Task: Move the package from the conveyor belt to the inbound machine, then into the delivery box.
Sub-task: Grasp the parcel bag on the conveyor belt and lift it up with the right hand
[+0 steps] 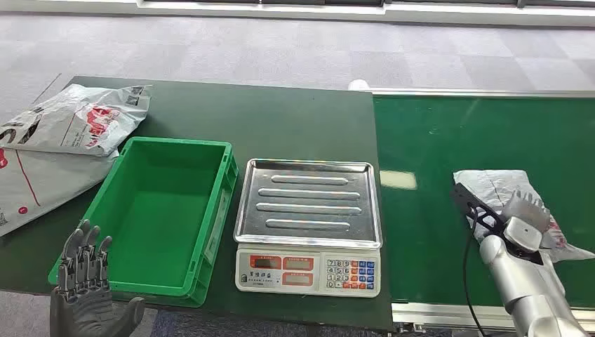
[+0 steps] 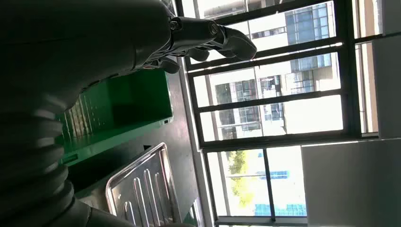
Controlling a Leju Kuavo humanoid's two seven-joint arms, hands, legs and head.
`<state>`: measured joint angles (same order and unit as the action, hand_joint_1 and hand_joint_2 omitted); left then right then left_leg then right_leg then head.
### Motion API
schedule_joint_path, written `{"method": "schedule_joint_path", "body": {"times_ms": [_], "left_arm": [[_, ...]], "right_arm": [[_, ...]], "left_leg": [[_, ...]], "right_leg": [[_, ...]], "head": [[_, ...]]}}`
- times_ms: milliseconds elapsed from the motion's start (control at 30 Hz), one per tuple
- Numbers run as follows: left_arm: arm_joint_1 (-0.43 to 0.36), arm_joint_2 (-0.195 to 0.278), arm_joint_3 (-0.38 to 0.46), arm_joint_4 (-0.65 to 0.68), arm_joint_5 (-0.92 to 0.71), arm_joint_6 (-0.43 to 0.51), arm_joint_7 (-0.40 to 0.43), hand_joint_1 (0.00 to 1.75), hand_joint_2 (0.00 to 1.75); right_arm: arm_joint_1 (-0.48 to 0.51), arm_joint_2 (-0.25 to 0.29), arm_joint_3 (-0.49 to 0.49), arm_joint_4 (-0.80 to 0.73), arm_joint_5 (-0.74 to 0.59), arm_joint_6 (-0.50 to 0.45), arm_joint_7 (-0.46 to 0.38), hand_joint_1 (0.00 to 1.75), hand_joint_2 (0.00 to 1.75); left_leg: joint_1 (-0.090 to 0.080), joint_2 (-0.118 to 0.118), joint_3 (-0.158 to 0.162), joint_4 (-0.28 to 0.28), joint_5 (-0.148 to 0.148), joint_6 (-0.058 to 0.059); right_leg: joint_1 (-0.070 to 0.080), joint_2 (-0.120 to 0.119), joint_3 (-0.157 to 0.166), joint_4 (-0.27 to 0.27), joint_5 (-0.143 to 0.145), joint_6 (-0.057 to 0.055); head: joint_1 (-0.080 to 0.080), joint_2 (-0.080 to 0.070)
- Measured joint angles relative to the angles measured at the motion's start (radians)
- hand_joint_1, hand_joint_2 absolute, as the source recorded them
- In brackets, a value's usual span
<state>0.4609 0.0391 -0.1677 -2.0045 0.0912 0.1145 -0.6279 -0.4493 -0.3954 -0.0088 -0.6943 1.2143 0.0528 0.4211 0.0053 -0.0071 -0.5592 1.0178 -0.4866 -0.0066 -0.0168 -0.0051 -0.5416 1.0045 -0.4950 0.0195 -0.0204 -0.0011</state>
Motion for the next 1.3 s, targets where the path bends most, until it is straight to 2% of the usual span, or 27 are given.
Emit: {"method": "schedule_joint_path", "body": {"times_ms": [33,67,100,200,400,500,567,600,633,700,767,833,933,1067,1133,1200,1300], "left_arm": [[0.002,0.001,0.000,0.000,0.004,0.000,-0.001,0.00,1.75],[0.003,0.001,0.000,0.001,0.007,0.000,-0.002,0.00,1.75],[0.005,0.003,0.000,0.003,0.013,0.001,-0.005,0.00,1.75],[0.008,0.006,0.000,0.012,0.022,0.002,-0.015,0.00,1.75],[0.010,0.007,0.000,0.025,0.023,0.007,-0.019,0.00,1.75],[0.015,0.007,0.000,0.026,0.023,0.015,-0.019,0.00,1.75],[0.019,0.007,0.000,0.024,0.023,0.021,-0.017,0.00,1.75],[0.022,0.006,0.001,0.021,0.025,0.021,-0.014,0.00,1.75],[0.025,0.006,0.004,0.018,0.026,0.016,-0.012,0.00,1.75],[0.026,0.002,0.014,0.010,0.026,-0.004,-0.010,0.00,1.75],[0.023,-0.006,0.023,0.007,0.023,-0.024,-0.013,0.00,1.75],[0.020,-0.015,0.026,0.008,0.019,-0.034,-0.017,0.00,1.75],[0.011,-0.026,0.032,0.011,0.012,-0.039,-0.024,0.00,1.75],[-0.001,-0.035,0.039,0.018,0.010,-0.041,-0.028,0.00,1.75],[-0.005,-0.038,0.041,0.022,0.005,-0.041,-0.030,0.00,1.75],[-0.009,-0.041,0.042,0.026,-0.003,-0.039,-0.034,0.00,1.75],[-0.015,-0.046,0.042,0.033,-0.015,-0.031,-0.037,0.00,1.75]], "right_arm": [[0.000,-0.002,-0.005,0.017,-0.009,0.012,-0.004,1.16,1.75],[0.000,-0.003,-0.009,0.035,-0.017,0.024,-0.009,1.31,1.75],[0.000,-0.007,-0.017,0.070,-0.034,0.048,-0.018,1.75,1.75],[-0.005,-0.014,-0.038,0.157,-0.067,0.092,-0.032,1.75,1.75],[-0.035,-0.026,-0.059,0.236,-0.074,0.096,-0.021,1.75,1.75],[-0.043,-0.029,-0.063,0.249,-0.079,0.056,-0.018,1.75,1.75],[-0.043,-0.026,-0.066,0.250,-0.096,-0.026,-0.048,1.75,1.75],[-0.041,-0.022,-0.070,0.247,-0.121,-0.089,-0.088,1.75,1.75],[-0.036,-0.014,-0.078,0.236,-0.167,-0.160,-0.164,1.75,1.75],[-0.023,0.008,-0.100,0.191,-0.308,-0.278,-0.383,1.75,1.75],[-0.007,0.031,-0.121,0.122,-0.461,-0.318,-0.574,1.75,1.75],[0.014,0.054,-0.130,0.041,-0.586,-0.317,-0.664,1.75,1.75],[0.061,0.089,-0.127,-0.109,-0.734,-0.345,-0.743,1.75,1.75],[0.098,0.117,-0.109,-0.255,-0.805,-0.377,-0.764,1.75,1.75],[0.120,0.133,-0.091,-0.331,-0.852,-0.400,-0.804,1.75,1.75],[0.135,0.156,-0.047,-0.425,-0.892,-0.431,-0.823,1.75,1.75],[0.137,0.185,0.047,-0.540,-0.906,-0.463,-0.793,1.75,1.75]], "left_leg": [[0.000,0.000,0.000,0.000,0.000,0.000],[0.000,0.000,0.000,0.000,0.000,0.000],[0.000,0.000,-0.001,0.000,0.000,0.000],[0.000,0.000,-0.001,0.000,0.000,0.000],[0.000,0.000,0.001,0.000,0.000,0.000],[0.000,-0.001,0.002,0.000,0.000,0.001],[0.000,-0.001,0.000,0.000,0.000,0.001],[0.000,-0.001,-0.002,0.000,0.000,0.001],[0.000,-0.001,-0.004,0.000,0.000,0.001],[0.000,0.001,-0.008,0.000,0.000,0.000],[0.000,0.002,-0.004,0.000,0.001,0.000],[0.001,0.000,-0.002,0.000,0.002,-0.002],[0.001,-0.003,-0.004,0.000,0.002,-0.002],[0.001,-0.003,-0.006,-0.001,0.002,-0.002],[0.001,-0.004,-0.008,-0.001,0.003,-0.002],[0.001,-0.003,-0.008,-0.001,0.003,-0.002],[0.002,0.001,-0.007,-0.001,0.003,-0.003]], "right_leg": [[0.000,0.000,0.000,0.000,0.000,0.000],[0.000,0.000,0.000,0.000,0.000,0.000],[0.000,0.000,-0.001,0.000,0.000,0.000],[0.000,-0.001,-0.001,0.000,0.000,0.000],[0.000,-0.001,0.001,-0.001,0.000,0.000],[0.000,-0.002,0.003,-0.001,0.000,0.000],[0.000,-0.003,0.004,0.000,0.000,0.000],[0.000,-0.003,0.004,0.000,0.000,0.000],[0.000,-0.002,0.003,0.000,0.000,0.000],[0.000,0.001,0.001,0.000,0.000,0.000],[0.000,0.002,-0.001,0.000,0.001,0.000],[0.001,0.000,-0.001,0.000,0.001,-0.001],[0.001,-0.003,-0.002,0.000,0.001,-0.001],[0.001,-0.003,-0.004,0.001,0.001,-0.001],[0.001,-0.004,-0.005,0.001,0.001,-0.001],[0.001,-0.002,-0.006,0.001,0.001,-0.002],[0.002,0.001,-0.006,0.001,0.001,-0.002]], "head": [[0.000,0.000],[0.000,0.000],[0.000,0.000],[0.000,0.000],[0.000,0.000],[0.000,0.000],[0.000,0.000],[0.000,0.000],[0.000,0.000],[0.000,0.000],[0.000,0.000],[0.000,0.000],[0.000,0.000],[0.000,0.000],[0.000,0.000],[0.000,0.000],[0.000,0.000]]}}
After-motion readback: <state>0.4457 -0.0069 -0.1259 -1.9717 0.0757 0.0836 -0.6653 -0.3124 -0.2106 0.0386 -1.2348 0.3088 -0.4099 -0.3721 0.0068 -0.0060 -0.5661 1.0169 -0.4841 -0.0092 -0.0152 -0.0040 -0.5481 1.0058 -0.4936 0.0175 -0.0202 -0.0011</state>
